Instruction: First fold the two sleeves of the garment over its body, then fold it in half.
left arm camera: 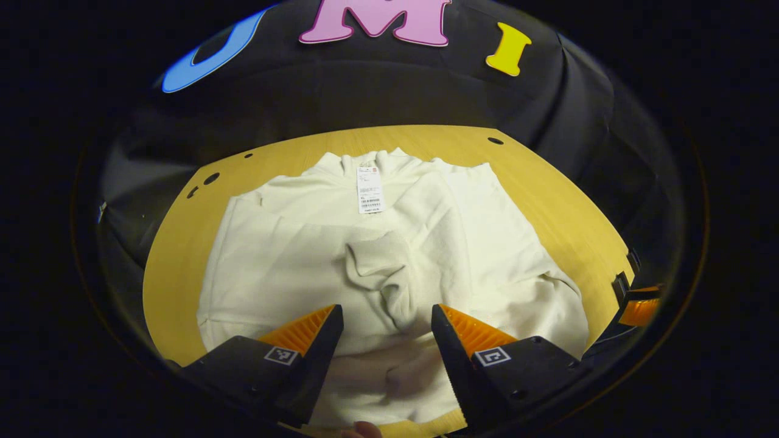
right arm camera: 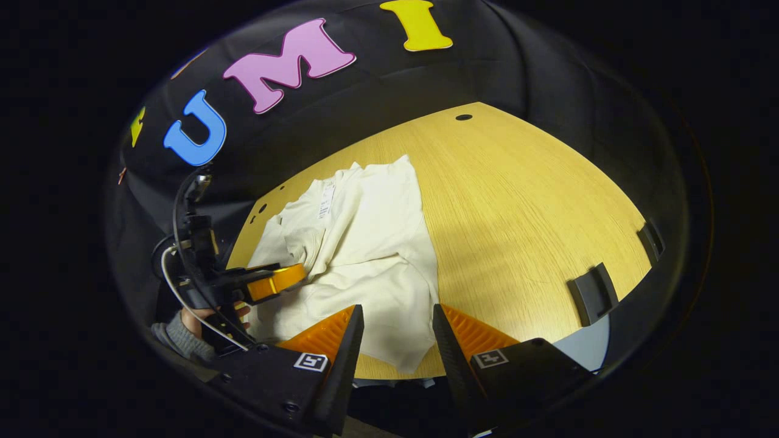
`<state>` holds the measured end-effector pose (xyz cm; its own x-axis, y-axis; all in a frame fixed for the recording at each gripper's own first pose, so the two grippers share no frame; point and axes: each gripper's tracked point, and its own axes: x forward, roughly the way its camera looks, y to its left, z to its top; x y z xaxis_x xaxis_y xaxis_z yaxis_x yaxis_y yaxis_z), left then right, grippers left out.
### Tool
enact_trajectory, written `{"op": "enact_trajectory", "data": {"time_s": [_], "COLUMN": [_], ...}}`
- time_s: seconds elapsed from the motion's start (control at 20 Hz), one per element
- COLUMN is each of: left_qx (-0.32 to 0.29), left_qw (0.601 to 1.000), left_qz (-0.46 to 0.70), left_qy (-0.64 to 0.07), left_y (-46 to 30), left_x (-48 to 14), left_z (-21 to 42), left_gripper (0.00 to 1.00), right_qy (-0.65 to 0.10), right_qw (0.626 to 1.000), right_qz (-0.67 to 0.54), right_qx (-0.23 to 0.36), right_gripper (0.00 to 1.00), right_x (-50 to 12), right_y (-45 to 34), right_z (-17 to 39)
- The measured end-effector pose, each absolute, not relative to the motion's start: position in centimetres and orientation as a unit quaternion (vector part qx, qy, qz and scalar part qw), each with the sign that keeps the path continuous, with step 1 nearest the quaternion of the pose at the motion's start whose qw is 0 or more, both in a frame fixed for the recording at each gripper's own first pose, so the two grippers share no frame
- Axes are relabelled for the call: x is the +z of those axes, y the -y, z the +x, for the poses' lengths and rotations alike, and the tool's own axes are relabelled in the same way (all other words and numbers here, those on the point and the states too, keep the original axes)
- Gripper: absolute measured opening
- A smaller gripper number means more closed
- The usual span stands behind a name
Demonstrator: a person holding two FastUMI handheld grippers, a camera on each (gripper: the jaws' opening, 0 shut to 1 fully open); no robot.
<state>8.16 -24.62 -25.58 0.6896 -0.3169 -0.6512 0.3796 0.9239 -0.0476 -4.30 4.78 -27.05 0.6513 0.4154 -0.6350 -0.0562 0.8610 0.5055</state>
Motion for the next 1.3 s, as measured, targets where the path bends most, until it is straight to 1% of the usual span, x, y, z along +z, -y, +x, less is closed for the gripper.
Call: {"op": "enact_trajectory", "data": {"time_s": [0.15, 0.2, 0.25, 0.3, 0.35, 0.55, 0.75, 0.8, 0.9, 1.1, 1.2, 1.3], "left_qx": [-0.175, -0.170, -0.163, -0.156, -0.147, -0.107, -0.079, -0.075, -0.074, -0.088, -0.092, -0.100], "left_qw": [0.924, 0.925, 0.927, 0.928, 0.929, 0.928, 0.921, 0.919, 0.913, 0.893, 0.893, 0.893], "left_qz": [0.034, 0.028, 0.025, 0.024, 0.021, 0.008, -0.002, -0.002, -0.004, -0.013, -0.001, 0.015], "left_qy": [-0.337, -0.338, -0.336, -0.338, -0.338, -0.357, -0.382, -0.386, -0.401, -0.442, -0.441, -0.438], "left_y": [21.1, 19.9, 18.5, 17.2, 15.8, 10.3, 7.0, 6.4, 6.0, 6.6, 6.8, 7.2], "left_x": [-24.7, -24.6, -24.4, -24.5, -24.5, -25.8, -28.1, -28.6, -29.9, -32.5, -32.7, -32.8], "left_z": [6.4, 5.8, 5.3, 4.8, 4.4, 2.4, 1.1, 0.8, 0.3, -0.9, -0.6, -0.3], "left_gripper": [0.90, 0.87, 0.91, 0.91, 0.91, 0.91, 0.92, 0.92, 0.93, 0.92, 0.93, 0.94], "right_qy": [-0.405, -0.408, -0.413, -0.416, -0.420, -0.431, -0.445, -0.449, -0.458, -0.477, -0.487, -0.485], "right_qw": [0.879, 0.879, 0.878, 0.878, 0.877, 0.874, 0.871, 0.869, 0.867, 0.862, 0.858, 0.862], "right_qz": [0.214, 0.208, 0.201, 0.194, 0.189, 0.178, 0.164, 0.160, 0.148, 0.113, 0.100, 0.072], "right_qx": [0.135, 0.135, 0.134, 0.134, 0.134, 0.133, 0.130, 0.131, 0.131, 0.126, 0.130, 0.133], "right_gripper": [0.71, 0.71, 0.71, 0.58, 0.71, 0.76, 0.79, 0.83, 0.86, 0.86, 0.88, 0.88], "right_x": [-28.0, -28.3, -28.7, -29.0, -29.3, -30.4, -31.5, -31.8, -32.5, -34.3, -35.2, -35.4], "right_y": [-5.2, -5.3, -5.4, -5.5, -5.6, -6.4, -6.9, -7.0, -7.3, -7.4, -8.0, -8.1], "right_z": [-4.8, -5.0, -5.1, -5.3, -5.5, -6.1, -6.6, -6.7, -6.8, -6.8, -6.5, -5.6]}}
